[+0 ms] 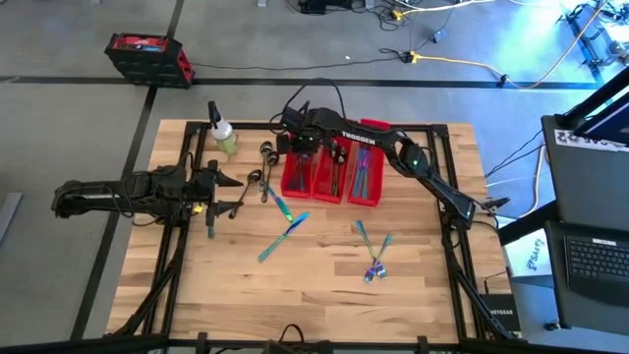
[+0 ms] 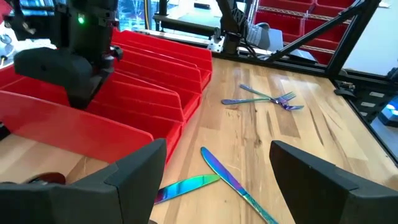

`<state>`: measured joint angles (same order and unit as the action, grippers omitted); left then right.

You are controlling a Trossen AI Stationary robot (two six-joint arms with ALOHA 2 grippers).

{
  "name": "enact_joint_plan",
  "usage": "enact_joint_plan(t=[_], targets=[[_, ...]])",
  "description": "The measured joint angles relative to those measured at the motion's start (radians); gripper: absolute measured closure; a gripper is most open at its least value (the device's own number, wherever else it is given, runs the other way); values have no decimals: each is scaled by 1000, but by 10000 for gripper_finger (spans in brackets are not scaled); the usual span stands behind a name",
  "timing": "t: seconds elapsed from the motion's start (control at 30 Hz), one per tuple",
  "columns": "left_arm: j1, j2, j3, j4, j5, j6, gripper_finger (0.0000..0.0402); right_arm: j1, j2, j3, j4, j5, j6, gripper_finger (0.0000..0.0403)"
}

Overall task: Sort silverware
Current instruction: Put the blue knife into the right red silverware bin

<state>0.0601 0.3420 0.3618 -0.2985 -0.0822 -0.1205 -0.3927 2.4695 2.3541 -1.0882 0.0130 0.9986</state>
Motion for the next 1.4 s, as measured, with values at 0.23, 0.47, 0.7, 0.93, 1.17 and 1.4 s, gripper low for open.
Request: enact_joint_plan(t=[0.23,0.47,0.7,0.93,1.17,1.4], targets=[[0,0,0,2,-2,-2,127,15,-89,2,52,48,-67,315],[-1,1,-4,10,22,4,127,82,-174,2,100,57,-282,315],[-48,70,-72,123,76,135,127,281,-180,-4,78,-182,-869,315],[-204,308,-198,425,-41,98,127,422,-179,-89,-13,-13,-1237,315],[-423,631,-205,741,-262,-59,142,425,-179,-278,280,-273,-1268,315],[-643,889,-129,762,-484,-308,164,454,-178,-458,411,-286,-1424,315]])
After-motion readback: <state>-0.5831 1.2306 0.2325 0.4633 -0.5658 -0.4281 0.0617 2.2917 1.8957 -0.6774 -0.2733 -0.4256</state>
